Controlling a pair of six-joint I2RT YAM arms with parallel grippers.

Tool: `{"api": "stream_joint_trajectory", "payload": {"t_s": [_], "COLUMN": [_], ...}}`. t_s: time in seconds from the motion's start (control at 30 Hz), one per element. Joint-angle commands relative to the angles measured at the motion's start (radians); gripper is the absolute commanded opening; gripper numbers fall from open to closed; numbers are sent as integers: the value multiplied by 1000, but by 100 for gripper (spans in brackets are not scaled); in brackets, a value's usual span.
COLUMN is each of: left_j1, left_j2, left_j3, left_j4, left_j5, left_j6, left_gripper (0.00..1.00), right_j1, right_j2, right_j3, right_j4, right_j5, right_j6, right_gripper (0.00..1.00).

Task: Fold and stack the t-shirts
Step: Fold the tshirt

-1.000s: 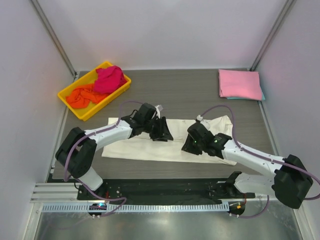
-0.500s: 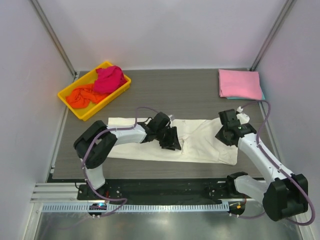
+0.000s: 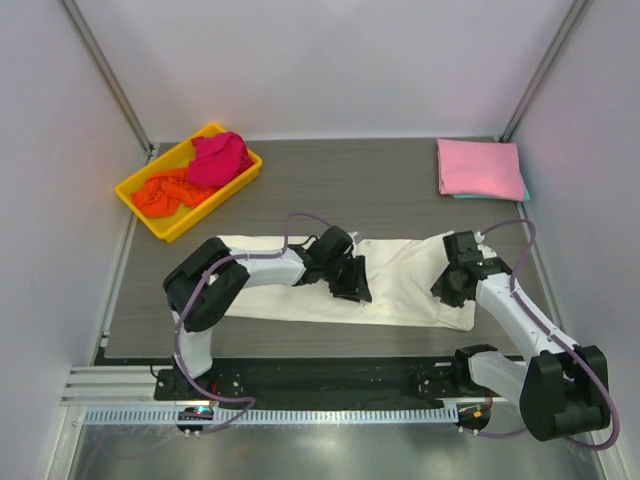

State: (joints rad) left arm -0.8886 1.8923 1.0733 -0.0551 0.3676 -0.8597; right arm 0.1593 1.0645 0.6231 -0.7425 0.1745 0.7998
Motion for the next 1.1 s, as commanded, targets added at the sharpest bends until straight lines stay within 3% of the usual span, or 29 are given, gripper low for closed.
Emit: {"api": "stream_joint_trajectory", "payload": {"t_s": [0.0, 0.6, 0.7, 0.73, 0.83, 0.87, 0.9, 1.07], "left_j1": [-4, -4, -4, -3, -4, -4, -3, -3], "left_j2": [14, 59, 67, 68, 62, 59, 53, 11], "left_j3": [42, 77, 86, 88, 89, 89, 88, 96], "left_j4": [34, 29, 29, 29, 29, 29, 28, 6], "left_j5": [2, 24, 37, 42, 51, 60, 63, 64], "left_j6": [28, 34, 27, 25, 14, 10, 4, -32], "left_gripper": [42, 30, 24, 18, 0, 0, 0, 0], "right_j1": [-3, -3, -3, -3, -3, -4, -3, -4], "right_j2": [-5, -26, -24, -31, -55, -63, -81, -139], "right_j3": [-40, -94, -106, -105, -100, -99, -97, -97], "right_j4": [0, 80, 84, 89, 89, 88, 84, 57], "right_j5": [-21, -3, -6, -9, -3, -3, 0, -4], "right_j6": [50, 78, 85, 87, 88, 87, 88, 130], "right_gripper": [29, 33, 33, 33, 22, 15, 3, 1]}}
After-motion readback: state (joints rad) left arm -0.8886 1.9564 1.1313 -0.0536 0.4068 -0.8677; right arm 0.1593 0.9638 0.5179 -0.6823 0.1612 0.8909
